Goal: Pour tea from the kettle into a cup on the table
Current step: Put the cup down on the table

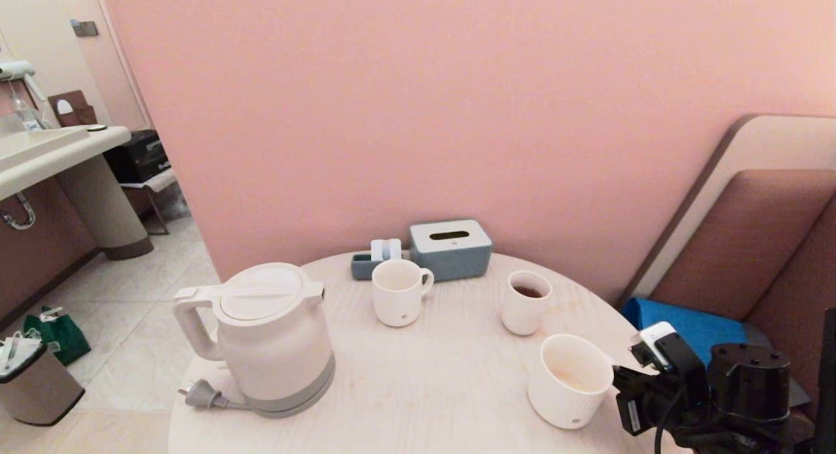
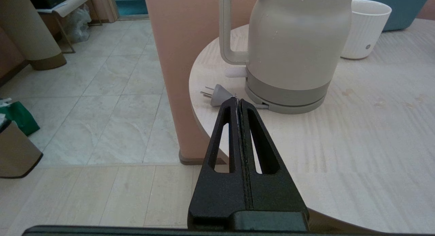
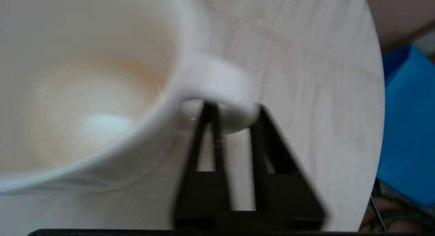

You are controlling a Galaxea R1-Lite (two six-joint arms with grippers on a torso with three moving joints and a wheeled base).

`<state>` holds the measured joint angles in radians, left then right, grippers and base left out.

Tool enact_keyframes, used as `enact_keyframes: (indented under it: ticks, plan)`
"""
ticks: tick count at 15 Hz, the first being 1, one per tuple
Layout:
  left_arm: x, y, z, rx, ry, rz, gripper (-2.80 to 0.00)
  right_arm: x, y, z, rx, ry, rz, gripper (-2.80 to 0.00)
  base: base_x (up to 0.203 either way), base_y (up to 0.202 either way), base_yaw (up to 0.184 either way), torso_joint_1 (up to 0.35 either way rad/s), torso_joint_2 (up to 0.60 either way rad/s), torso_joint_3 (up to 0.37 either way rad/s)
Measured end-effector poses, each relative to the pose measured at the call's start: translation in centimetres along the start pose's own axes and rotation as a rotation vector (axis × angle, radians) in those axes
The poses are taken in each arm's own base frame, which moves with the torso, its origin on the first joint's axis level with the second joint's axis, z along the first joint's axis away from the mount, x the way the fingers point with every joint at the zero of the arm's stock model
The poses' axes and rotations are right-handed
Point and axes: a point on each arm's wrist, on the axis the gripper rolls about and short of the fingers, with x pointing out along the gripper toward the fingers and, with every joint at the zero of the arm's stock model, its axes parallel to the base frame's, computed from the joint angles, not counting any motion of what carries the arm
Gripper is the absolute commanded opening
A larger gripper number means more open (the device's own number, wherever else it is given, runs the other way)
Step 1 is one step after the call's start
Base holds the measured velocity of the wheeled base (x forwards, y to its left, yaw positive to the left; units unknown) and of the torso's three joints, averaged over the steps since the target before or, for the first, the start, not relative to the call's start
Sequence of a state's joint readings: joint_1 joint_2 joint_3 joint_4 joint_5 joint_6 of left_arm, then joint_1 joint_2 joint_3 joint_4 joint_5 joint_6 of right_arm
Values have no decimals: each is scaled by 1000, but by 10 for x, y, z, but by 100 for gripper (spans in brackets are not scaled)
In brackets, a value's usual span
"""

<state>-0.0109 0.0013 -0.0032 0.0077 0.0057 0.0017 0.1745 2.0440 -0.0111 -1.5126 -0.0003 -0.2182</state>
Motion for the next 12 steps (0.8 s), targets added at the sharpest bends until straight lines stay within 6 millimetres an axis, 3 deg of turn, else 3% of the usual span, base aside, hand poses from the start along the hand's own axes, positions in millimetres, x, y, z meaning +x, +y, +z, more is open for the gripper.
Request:
enact_keyframes:
  ticks: [12]
  plan:
    - [0, 0, 0, 0, 0, 0, -280, 5, -2, 8, 0, -39, -36, 0, 0, 0, 0, 0, 0, 0]
